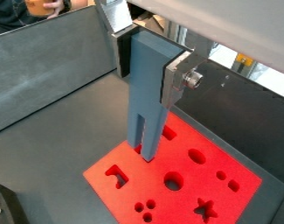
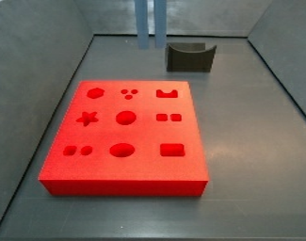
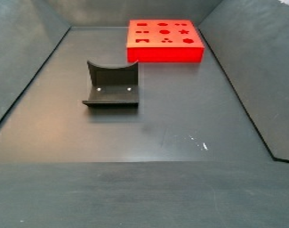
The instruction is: Insert the double-square object.
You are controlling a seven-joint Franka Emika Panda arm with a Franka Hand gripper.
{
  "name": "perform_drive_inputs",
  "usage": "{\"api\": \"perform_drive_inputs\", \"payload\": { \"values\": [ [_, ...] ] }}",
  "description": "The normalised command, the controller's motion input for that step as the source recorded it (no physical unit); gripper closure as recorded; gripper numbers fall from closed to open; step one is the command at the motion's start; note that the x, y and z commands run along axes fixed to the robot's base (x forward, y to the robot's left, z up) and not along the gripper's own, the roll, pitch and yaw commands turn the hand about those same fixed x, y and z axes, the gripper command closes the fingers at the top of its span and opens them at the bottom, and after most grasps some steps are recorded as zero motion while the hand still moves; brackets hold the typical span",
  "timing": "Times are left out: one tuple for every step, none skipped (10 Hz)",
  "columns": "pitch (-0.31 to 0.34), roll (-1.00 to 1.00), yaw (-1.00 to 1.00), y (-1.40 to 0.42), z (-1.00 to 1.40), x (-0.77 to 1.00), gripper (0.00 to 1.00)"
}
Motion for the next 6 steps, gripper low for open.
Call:
{"api": "perform_drive_inputs", "payload": {
  "values": [
    [0.0, 0.0, 0.0, 0.0, -0.07, 0.0, 1.0],
    [-0.026, 0.11, 0.0, 0.0, -0.32, 0.03, 1.0],
    [-0.009, 0.08, -0.09, -0.1, -0.66, 0.38, 1.0],
    [0.0, 0.1, -0.1, -0.15, -0.75, 0.52, 1.0],
    [0.0, 0.08, -0.11, -0.15, -0.68, 0.47, 1.0],
    [-0.034, 0.06, -0.13, -0.17, -0.57, 0.32, 1.0]
  ]
}}
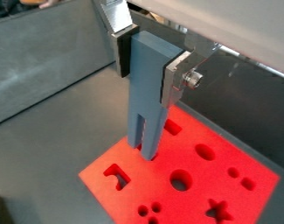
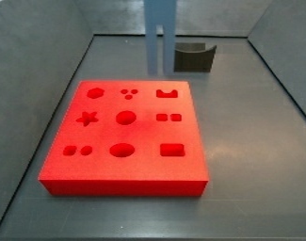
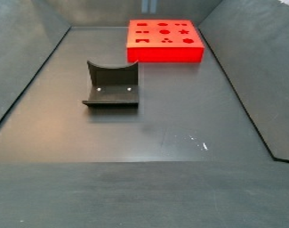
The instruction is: Insert the double-square object.
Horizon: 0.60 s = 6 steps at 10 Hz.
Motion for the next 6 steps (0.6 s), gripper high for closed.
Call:
{"api": "perform_drive_inputs", "payload": {
  "values": [
    [-0.041, 0.04, -0.11, -0.18, -0.45, 0.2, 1.0],
    [0.0, 0.0, 0.0, -0.04, 0.0, 0.03, 1.0],
    [0.0, 0.0, 0.0, 0.0, -0.03, 0.0, 1.0],
    [-0.013, 0.0, 0.0, -0.24, -0.17, 0.0, 1.0],
    [0.0, 0.0, 0.0, -0.33, -0.19, 0.06, 1.0],
    [0.0, 0.04, 0.0, -0.36, -0.17, 0.19, 1.0]
  ]
}}
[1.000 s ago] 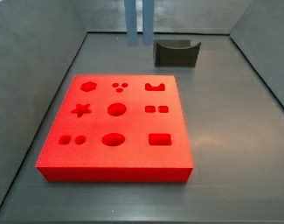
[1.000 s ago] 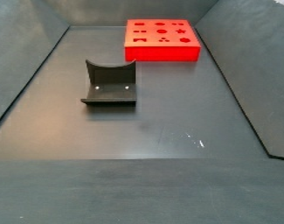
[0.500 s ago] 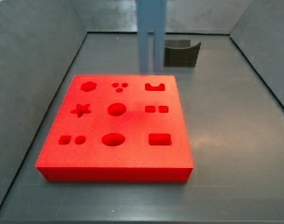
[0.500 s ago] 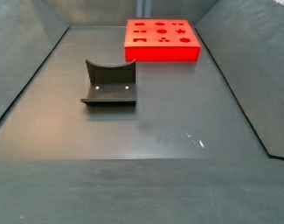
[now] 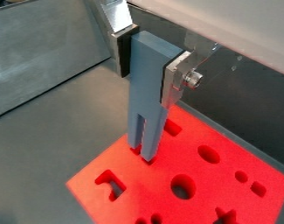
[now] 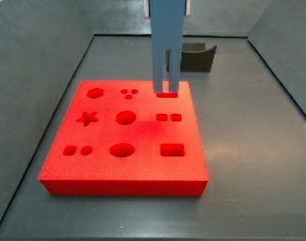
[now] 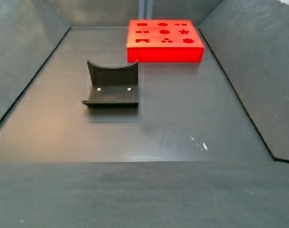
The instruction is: Insert the double-square object.
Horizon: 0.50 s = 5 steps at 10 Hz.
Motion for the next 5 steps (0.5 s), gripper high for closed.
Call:
{"api": "perform_drive_inputs", "payload": {
  "values": [
    [0.01, 0.11, 0.0, -0.21, -0.15, 0.39, 1.0],
    [0.026, 0.06, -0.01, -0.12, -0.05, 0.28, 1.0],
    [0.027, 0.01, 0.0, 0.0, -0.04, 0.23, 1.0],
    [0.001, 0.0, 0.0, 0.0, -0.09, 0.13, 1.0],
    [0.0, 0.01, 0.0, 0.0, -0.14, 0.11, 1.0]
  ]
}}
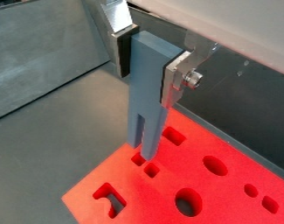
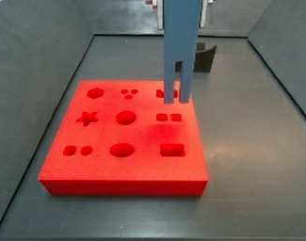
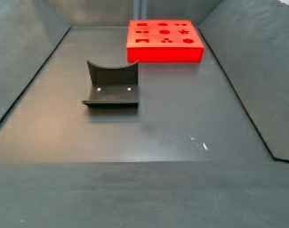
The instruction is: Insert the double-square object.
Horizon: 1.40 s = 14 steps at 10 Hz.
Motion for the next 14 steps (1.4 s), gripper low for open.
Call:
{"api": "perform_drive_inputs", "payload": {
  "values": [
    [0.0, 0.0, -0.04, 0.0, -0.22, 0.05, 1.0],
    [-0.001, 0.06, -0.17, -0.01, -0.27, 0.03, 1.0],
    [0.0, 0.08, -0.33, 0.0, -0.23, 0.0, 1.0],
    [0.0, 0.02, -0.24, 0.0, -0.07, 0.0, 1.0],
    [0.0, 0.01, 0.0, 0.0, 0.0, 0.0, 1.0],
    [0.0, 0.0, 0.0, -0.04, -0.09, 0.0, 1.0],
    [0.0, 0.0, -0.04, -0.12, -0.23, 0.24, 1.0],
    [0.0, 0.02, -0.05, -0.12, -0.23, 0.23, 1.0],
    [0.0, 0.01, -0.07, -0.04, -0.24, 0.19, 1.0],
    [0.0, 0.0, -0.05, 0.0, -0.17, 0.13, 1.0],
    [0.0, 0.03, -0.01, 0.03, -0.13, 0.01, 1.0],
    [0.0, 0.01, -0.03, 0.1, -0.08, 0.0, 1.0],
    [0.0, 0.0, -0.07, 0.11, -0.03, -0.11, 1.0],
    [-0.02, 0.0, -0.09, 0.08, -0.01, -0.22, 1.0]
  ]
}}
